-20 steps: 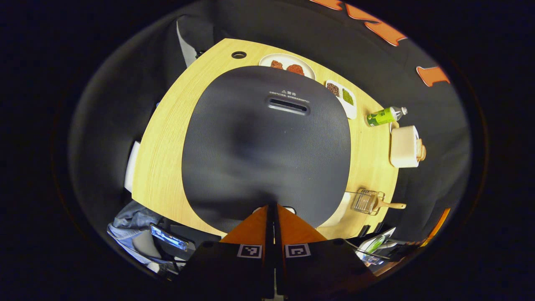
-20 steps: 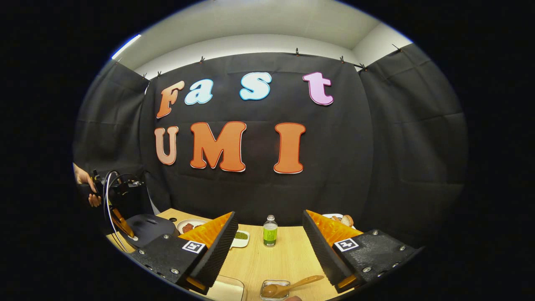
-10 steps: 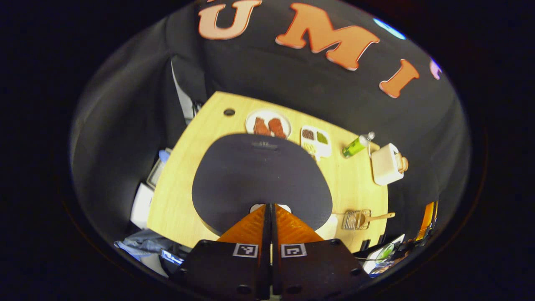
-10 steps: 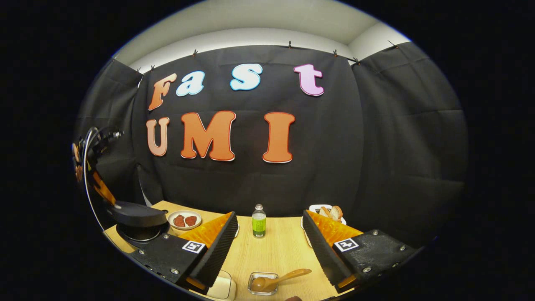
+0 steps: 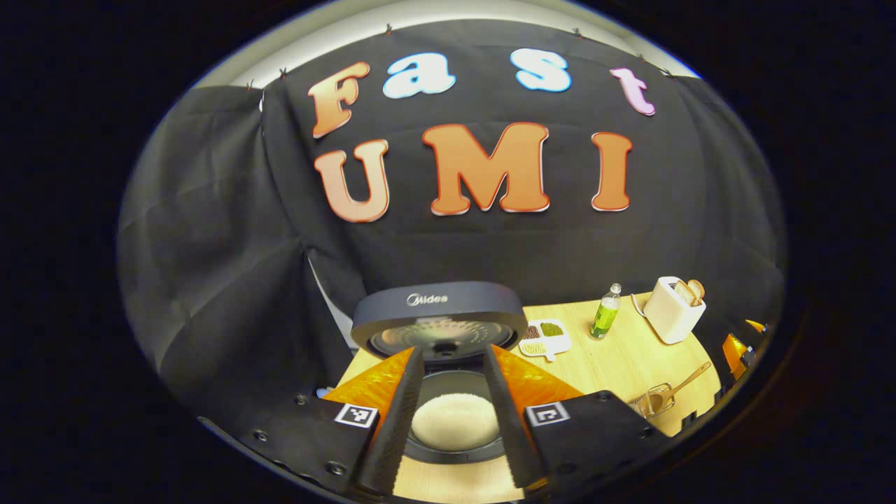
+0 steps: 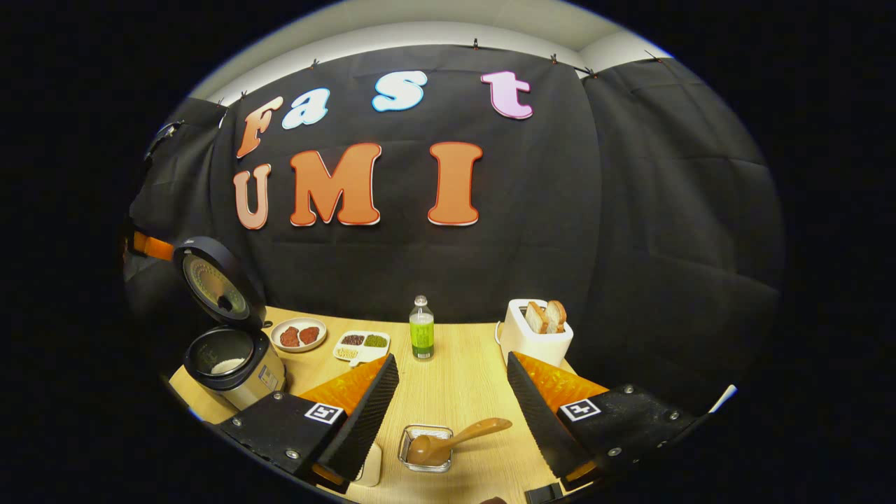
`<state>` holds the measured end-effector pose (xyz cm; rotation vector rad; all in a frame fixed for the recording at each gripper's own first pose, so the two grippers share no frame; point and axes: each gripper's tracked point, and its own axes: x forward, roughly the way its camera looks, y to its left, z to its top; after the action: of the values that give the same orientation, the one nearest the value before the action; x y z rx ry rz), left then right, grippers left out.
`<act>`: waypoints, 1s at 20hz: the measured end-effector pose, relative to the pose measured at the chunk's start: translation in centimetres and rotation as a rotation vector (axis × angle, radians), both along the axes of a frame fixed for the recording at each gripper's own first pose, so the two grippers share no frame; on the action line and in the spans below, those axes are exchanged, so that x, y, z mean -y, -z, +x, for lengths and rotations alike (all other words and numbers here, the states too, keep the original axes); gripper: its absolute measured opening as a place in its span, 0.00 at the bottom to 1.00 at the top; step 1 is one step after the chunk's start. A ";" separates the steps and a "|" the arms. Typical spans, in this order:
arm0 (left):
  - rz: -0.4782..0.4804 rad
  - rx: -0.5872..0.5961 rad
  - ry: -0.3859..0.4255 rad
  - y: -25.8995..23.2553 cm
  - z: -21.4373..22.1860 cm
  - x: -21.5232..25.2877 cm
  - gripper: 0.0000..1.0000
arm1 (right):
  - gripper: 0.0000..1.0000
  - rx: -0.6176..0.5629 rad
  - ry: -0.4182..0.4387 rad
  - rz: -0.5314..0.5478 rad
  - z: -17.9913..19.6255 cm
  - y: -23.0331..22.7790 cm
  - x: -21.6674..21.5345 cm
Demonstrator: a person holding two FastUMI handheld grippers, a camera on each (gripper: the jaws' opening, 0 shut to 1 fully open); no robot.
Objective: Close the left gripper, press the button to open the rice cooker; take a wooden spoon from the chopstick holder with the right hand, scoop a spoonful of rice and pour it into the rice cooker, then put the wooden spoon back into the chopstick holder.
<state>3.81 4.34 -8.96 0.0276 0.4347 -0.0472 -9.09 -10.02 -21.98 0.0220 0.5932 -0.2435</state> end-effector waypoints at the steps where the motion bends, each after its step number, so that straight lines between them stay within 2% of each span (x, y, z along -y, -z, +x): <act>1: 0.028 0.040 -0.002 -0.5 -0.3 0.3 0.60 | 0.97 -0.014 0.007 0.011 -0.3 0.8 0.2; 2: 0.046 0.081 -0.012 -1.1 -0.6 0.7 0.65 | 0.97 -0.029 0.012 0.025 -0.6 1.6 0.3; 7: 0.041 0.222 -0.013 -3.2 -2.3 4.1 0.76 | 0.97 -0.132 0.057 0.104 -2.7 6.5 0.4; 12: 0.074 0.277 -0.020 -3.9 -3.9 5.6 0.80 | 0.96 -0.216 0.135 0.219 -4.2 11.4 1.3; 17: 0.137 0.313 -0.024 -4.4 -5.7 7.7 0.82 | 0.86 -0.298 0.162 0.335 -4.8 16.0 0.7; 19: 0.160 0.318 -0.038 -4.4 -6.2 8.3 0.98 | 0.81 -0.316 0.163 0.362 -4.4 17.2 0.6; 20: 0.163 0.310 -0.043 -4.2 -6.5 8.8 0.97 | 0.78 -0.314 0.164 0.374 -4.0 17.6 0.6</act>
<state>-2.66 -4.46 -4.80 0.1835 0.1279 0.0346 -13.06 -10.59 -39.62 0.4010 0.9459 -0.2949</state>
